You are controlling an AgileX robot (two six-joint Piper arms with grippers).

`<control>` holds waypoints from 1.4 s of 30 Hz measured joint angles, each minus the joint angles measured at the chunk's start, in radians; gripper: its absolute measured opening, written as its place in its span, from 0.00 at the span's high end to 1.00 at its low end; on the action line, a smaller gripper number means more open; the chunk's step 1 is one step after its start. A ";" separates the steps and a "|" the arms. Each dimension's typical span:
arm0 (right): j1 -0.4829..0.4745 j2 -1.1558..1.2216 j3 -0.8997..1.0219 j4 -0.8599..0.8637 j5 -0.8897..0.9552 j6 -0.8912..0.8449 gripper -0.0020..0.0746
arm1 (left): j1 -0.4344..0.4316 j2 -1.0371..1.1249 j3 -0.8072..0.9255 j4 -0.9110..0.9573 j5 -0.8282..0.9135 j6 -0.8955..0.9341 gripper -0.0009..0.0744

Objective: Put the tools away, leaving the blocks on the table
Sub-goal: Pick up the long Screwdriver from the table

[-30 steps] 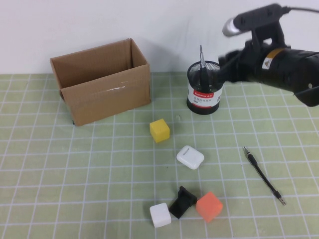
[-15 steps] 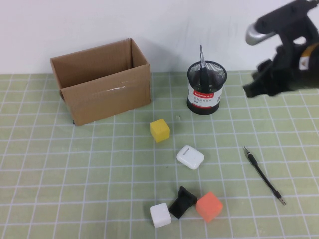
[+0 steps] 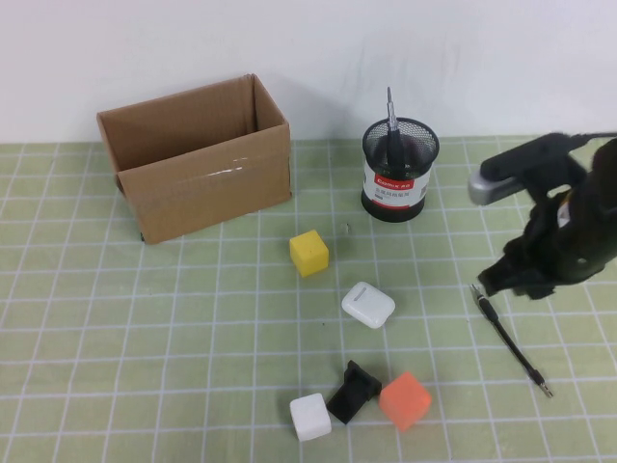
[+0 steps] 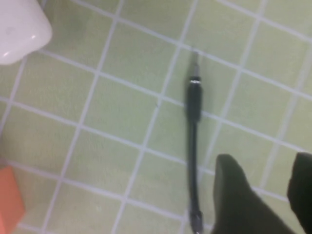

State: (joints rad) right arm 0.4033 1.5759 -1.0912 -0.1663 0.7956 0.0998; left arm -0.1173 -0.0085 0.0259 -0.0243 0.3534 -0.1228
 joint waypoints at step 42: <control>-0.002 0.209 -0.389 -0.023 0.013 0.098 0.93 | 0.000 0.000 0.000 0.000 0.000 0.000 0.99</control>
State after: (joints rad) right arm 0.4009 1.7849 -1.4805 -0.1892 0.8084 0.1979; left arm -0.1173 -0.0085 0.0259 -0.0243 0.3534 -0.1228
